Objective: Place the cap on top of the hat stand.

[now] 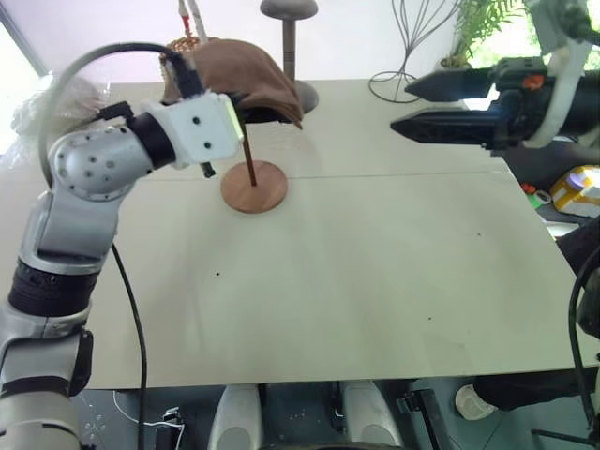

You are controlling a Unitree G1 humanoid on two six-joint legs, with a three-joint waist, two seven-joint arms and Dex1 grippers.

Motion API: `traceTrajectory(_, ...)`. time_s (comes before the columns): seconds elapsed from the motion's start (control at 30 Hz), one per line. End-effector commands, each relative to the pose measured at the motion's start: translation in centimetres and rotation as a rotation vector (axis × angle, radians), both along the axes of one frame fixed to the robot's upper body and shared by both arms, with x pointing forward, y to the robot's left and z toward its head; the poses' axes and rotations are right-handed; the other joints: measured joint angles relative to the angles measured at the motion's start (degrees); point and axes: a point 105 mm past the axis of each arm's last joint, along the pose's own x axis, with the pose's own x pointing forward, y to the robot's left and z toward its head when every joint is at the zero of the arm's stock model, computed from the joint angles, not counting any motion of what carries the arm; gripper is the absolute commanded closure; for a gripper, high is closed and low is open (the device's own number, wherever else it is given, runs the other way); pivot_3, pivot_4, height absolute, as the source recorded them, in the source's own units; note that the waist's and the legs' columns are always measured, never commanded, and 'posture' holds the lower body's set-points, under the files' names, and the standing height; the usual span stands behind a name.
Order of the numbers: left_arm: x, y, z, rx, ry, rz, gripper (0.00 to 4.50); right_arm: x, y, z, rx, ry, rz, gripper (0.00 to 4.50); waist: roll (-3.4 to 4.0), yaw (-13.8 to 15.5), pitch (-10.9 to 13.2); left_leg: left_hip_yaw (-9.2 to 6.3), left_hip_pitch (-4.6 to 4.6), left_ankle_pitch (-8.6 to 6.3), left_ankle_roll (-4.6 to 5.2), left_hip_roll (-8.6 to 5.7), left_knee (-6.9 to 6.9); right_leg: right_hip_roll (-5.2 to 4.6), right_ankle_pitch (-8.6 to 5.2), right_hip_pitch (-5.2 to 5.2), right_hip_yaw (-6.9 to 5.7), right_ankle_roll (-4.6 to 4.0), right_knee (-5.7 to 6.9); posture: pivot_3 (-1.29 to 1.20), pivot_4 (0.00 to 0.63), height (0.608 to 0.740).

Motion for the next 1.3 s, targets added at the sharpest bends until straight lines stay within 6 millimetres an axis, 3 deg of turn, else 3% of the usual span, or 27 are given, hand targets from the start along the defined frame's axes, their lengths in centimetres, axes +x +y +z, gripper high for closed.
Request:
traceTrajectory(0.03,-1.9,1.1,3.9,-0.039,-0.211,-0.085,4.46,-0.5,0.1,0.5,-0.005,-0.053,0.015,0.00,0.00,0.0,0.0,0.00,0.00,0.00,0.00,0.00,0.00,0.00,0.00,0.00,0.00,0.00,0.01,0.00,0.150,0.728)
traceTrajectory(0.33,-4.2,3.7,5.1,-0.011,-0.381,-0.297,4.46,0.0,-0.2,-0.2,-0.017,-0.041,0.007,0.00,0.00,0.1,0.0,0.02,0.00,0.00,0.00,0.00,0.05,0.00,0.01,0.01,0.00,0.01,0.02,0.00,0.150,0.728)
traceTrajectory(0.53,-4.2,6.7,4.0,0.089,-0.373,-0.319,4.46,-0.3,-0.6,-0.3,-0.026,-0.040,-0.004,0.00,0.02,0.0,0.0,0.04,0.00,0.00,0.00,0.00,0.08,0.00,0.02,0.01,0.00,0.02,0.06,0.00,0.150,0.728)
traceTrajectory(0.87,-2.2,5.5,-1.3,0.181,-0.256,-0.464,4.46,-0.8,-1.0,0.4,-0.044,-0.043,-0.022,0.00,0.01,0.2,0.0,0.04,-0.02,-0.01,0.01,0.01,0.27,-0.01,0.02,0.08,0.00,0.01,0.08,0.00,0.150,0.728)
traceTrajectory(1.17,-0.6,5.9,-1.6,0.156,-0.226,-0.436,4.46,-1.2,-1.4,0.3,-0.056,-0.038,-0.056,0.00,0.01,-0.1,0.0,0.04,0.00,-0.07,0.11,0.01,0.31,0.00,0.03,0.03,0.02,0.05,0.25,0.00,0.150,0.728)
traceTrajectory(1.3,-0.3,6.5,-1.0,0.128,-0.225,-0.400,2.83,-1.1,-1.5,0.2,-0.049,-0.034,-0.060,0.00,0.01,0.0,0.0,0.03,0.00,-0.07,0.12,0.01,0.34,-0.01,0.03,0.01,0.02,0.05,0.31,0.00,0.150,0.728)
